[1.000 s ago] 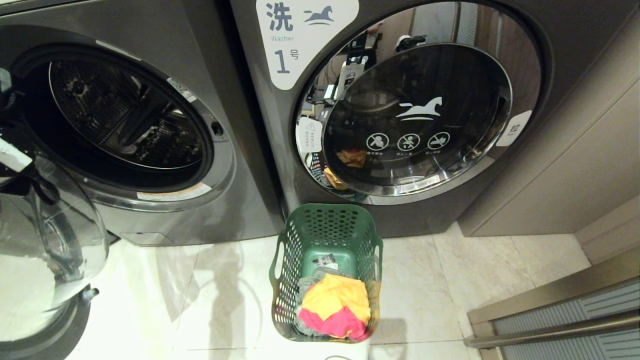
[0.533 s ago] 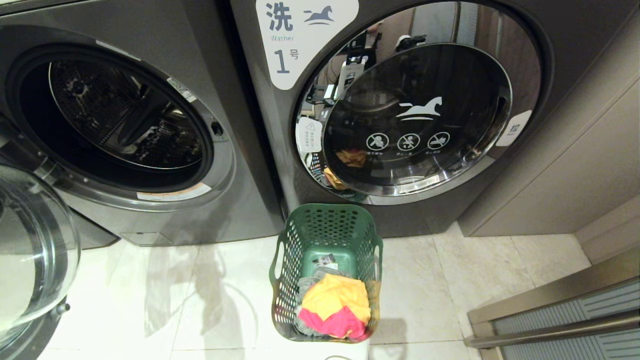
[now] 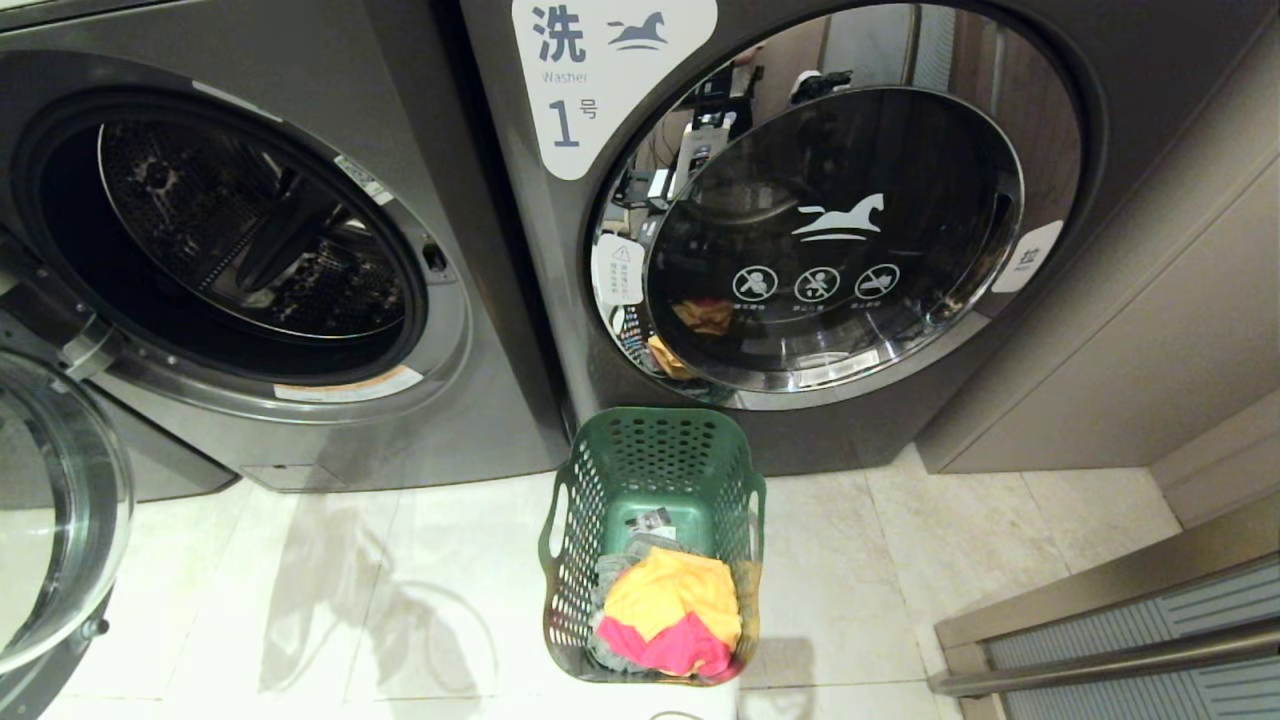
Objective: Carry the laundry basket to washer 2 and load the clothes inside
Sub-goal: Place the clothes into the washing machine
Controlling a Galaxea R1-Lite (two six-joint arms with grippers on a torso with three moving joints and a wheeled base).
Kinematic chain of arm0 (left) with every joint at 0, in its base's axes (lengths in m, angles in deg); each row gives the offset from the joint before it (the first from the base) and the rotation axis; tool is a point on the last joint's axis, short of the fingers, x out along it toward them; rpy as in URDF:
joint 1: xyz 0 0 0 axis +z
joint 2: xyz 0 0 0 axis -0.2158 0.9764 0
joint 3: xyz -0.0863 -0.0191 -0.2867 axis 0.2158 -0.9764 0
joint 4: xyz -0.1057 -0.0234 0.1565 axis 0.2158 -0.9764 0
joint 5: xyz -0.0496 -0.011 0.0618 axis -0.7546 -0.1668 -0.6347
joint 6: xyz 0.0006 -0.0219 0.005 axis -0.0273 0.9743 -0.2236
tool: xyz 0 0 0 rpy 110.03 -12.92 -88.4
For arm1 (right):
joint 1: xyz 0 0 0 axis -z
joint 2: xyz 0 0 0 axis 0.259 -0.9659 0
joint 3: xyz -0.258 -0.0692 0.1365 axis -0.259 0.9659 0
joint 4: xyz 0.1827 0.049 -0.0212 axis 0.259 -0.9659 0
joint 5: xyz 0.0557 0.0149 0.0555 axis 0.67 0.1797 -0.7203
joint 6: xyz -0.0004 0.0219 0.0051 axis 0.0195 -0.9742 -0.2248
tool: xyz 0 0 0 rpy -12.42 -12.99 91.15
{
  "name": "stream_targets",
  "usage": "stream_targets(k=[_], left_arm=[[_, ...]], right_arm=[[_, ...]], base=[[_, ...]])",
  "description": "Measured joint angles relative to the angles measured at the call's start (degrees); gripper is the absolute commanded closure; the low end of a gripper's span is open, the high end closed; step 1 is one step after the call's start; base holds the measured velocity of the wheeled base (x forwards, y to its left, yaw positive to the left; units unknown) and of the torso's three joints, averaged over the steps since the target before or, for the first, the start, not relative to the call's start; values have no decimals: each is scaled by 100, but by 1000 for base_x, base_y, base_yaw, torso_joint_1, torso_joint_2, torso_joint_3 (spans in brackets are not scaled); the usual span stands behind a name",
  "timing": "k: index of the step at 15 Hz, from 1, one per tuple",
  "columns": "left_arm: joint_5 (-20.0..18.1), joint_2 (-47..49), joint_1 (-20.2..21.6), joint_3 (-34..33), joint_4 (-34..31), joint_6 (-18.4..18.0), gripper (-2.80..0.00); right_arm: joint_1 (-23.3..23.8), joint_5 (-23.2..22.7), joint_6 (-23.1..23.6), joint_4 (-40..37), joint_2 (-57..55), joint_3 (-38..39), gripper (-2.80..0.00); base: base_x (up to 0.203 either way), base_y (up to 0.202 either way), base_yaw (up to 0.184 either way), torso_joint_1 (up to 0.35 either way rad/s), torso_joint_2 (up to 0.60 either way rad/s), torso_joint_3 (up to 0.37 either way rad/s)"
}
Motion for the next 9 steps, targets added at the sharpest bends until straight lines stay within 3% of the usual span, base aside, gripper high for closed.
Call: stream_targets(k=[3,9], left_arm=[[-34,255,467,240,14,248,0],[-28,857,994,1264,21,358,0]], right_arm=[[-2,0,-2,0,0,0,0],[0,0,0,0,0,0,0]], base=[[0,0,0,0,0,0],[0,0,0,0,0,0]])
